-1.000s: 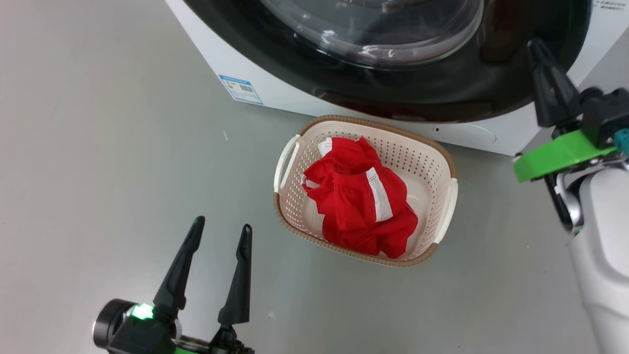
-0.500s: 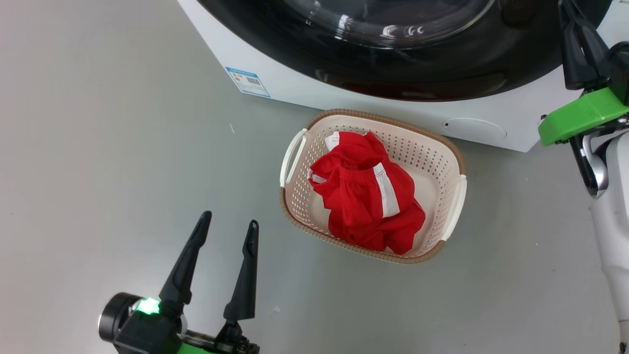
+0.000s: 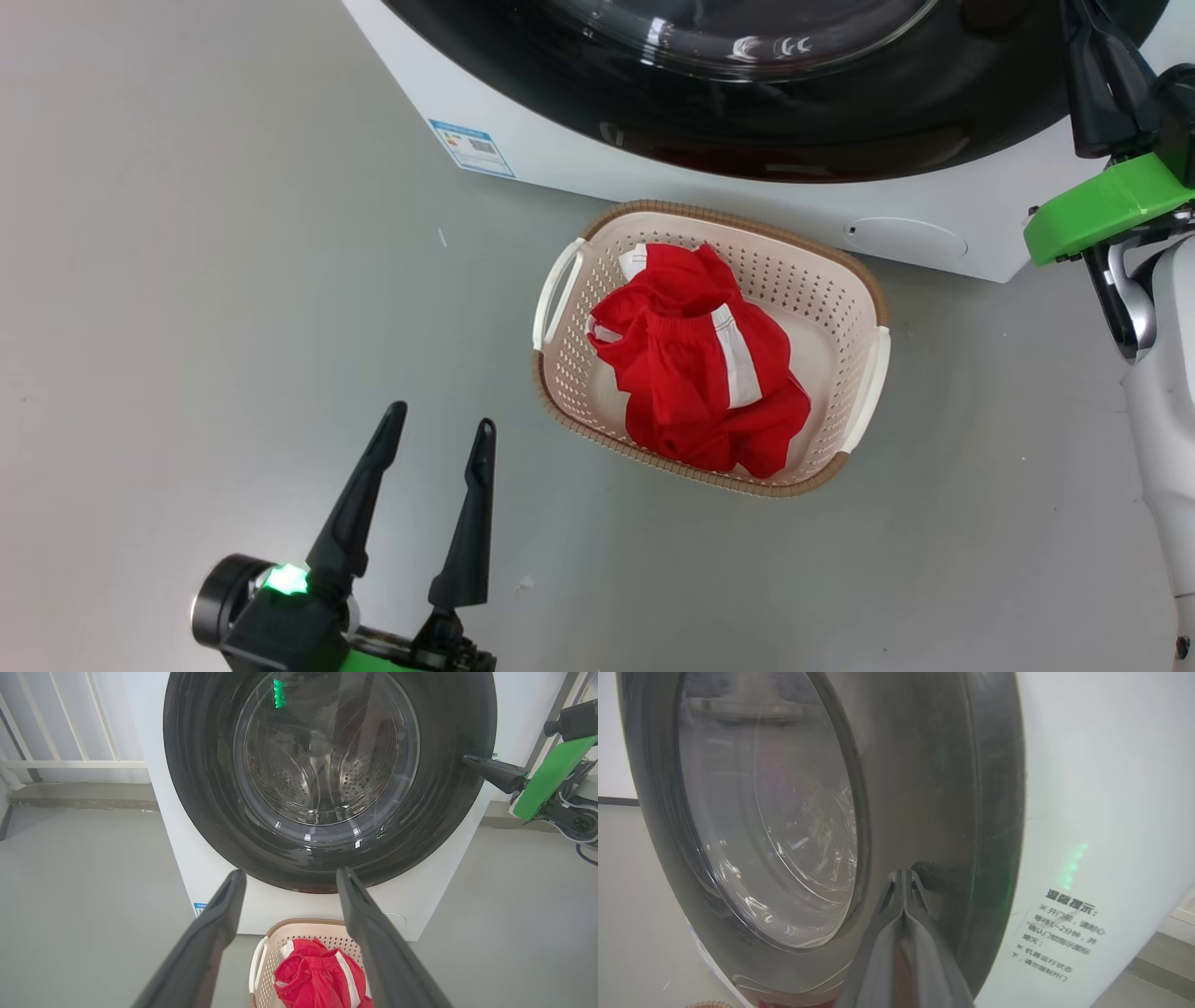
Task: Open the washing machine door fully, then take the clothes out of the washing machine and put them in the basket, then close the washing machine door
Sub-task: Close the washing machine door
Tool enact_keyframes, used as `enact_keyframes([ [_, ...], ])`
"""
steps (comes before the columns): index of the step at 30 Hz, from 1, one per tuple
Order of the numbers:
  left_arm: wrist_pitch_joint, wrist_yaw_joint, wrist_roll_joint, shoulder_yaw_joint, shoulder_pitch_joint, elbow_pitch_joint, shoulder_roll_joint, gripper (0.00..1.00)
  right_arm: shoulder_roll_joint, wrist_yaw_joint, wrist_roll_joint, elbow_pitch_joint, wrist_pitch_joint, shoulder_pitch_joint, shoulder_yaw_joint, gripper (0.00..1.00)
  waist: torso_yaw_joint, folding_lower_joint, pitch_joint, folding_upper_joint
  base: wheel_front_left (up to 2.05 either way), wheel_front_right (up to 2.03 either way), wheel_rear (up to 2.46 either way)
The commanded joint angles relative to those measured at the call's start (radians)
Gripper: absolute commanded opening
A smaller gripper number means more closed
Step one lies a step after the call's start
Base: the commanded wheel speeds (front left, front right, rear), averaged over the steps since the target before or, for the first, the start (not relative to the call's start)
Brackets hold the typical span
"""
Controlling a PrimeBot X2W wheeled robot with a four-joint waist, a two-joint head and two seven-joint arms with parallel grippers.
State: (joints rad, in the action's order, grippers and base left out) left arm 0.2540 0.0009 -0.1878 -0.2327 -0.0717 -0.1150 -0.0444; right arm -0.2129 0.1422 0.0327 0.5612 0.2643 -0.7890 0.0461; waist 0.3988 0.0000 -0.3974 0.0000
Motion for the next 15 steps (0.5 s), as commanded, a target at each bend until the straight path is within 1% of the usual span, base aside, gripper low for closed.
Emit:
enact_keyframes([
  [1,0.008,0.007,-0.007,0.029,-0.024,-0.019,-0.006,1.00,-0.015,-0.011,0.002,-0.021,-0.003,-0.039,0.015,0.00,-0.003,0.0000,0.001,0.0000,0.00,0.00,0.00],
  [6,0.008,0.007,-0.013,0.028,-0.026,-0.014,-0.006,1.00,-0.004,-0.011,-0.007,-0.015,-0.003,-0.018,0.006,0.00,-0.018,0.0000,0.013,0.0000,0.00,0.00,0.00],
  [7,0.008,0.007,-0.014,0.028,-0.025,-0.012,-0.006,1.00,0.000,-0.011,-0.010,-0.016,-0.003,-0.010,0.004,0.03,-0.022,0.0000,0.018,0.0000,0.00,0.00,0.00],
  [8,0.008,0.007,-0.017,0.029,-0.026,-0.011,-0.006,1.00,0.006,-0.011,-0.012,-0.019,-0.003,-0.001,0.002,0.15,-0.026,0.0000,0.024,0.0000,0.00,0.00,0.00],
  [9,0.008,0.008,-0.023,0.030,-0.026,-0.011,-0.006,1.00,0.012,-0.011,-0.017,-0.023,-0.003,0.010,0.000,0.24,-0.030,0.0000,0.030,0.0000,0.00,0.00,0.00],
  [10,0.008,0.008,-0.025,0.030,-0.025,-0.008,-0.006,1.00,0.018,-0.011,-0.022,-0.028,-0.003,0.022,-0.004,0.29,-0.035,0.0000,0.037,0.0000,0.00,0.00,0.00],
  [11,0.008,0.006,-0.027,0.031,-0.025,-0.006,-0.006,1.00,0.023,-0.011,-0.027,-0.034,-0.003,0.035,-0.010,0.38,-0.041,0.0000,0.044,0.0000,0.00,0.00,0.00],
  [14,0.008,0.004,-0.034,0.033,-0.021,0.006,-0.006,1.00,0.038,-0.011,-0.042,-0.051,-0.003,0.075,-0.033,0.53,-0.063,0.0000,0.062,0.0000,0.00,0.00,0.00],
  [15,0.008,0.003,-0.039,0.034,-0.020,0.009,-0.006,1.00,0.042,-0.011,-0.047,-0.055,-0.003,0.086,-0.044,0.71,-0.071,0.0000,0.067,0.0000,0.00,0.00,0.00],
])
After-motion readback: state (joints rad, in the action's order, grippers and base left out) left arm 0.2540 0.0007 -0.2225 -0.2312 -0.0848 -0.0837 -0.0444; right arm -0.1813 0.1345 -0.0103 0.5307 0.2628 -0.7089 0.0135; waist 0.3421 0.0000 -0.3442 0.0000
